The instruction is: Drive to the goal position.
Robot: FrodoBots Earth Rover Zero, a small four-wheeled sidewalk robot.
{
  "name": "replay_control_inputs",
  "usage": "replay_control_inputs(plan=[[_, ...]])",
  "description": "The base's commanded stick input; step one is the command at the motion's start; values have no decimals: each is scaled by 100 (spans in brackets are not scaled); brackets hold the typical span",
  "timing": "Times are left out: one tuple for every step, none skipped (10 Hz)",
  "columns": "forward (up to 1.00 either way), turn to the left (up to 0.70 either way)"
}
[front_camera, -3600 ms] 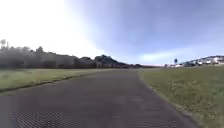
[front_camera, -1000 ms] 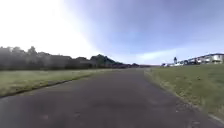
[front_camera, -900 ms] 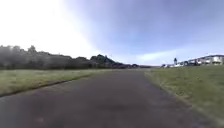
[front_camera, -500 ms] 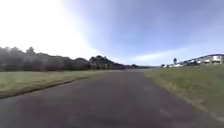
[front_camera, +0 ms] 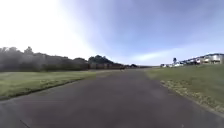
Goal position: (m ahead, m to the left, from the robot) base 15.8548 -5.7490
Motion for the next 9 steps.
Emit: replay_control_inputs(plan=[[100,-21],[100,-3],[100,0],[100,0],[100,0],[100,0],[100,0],[100,0],[100,0]])
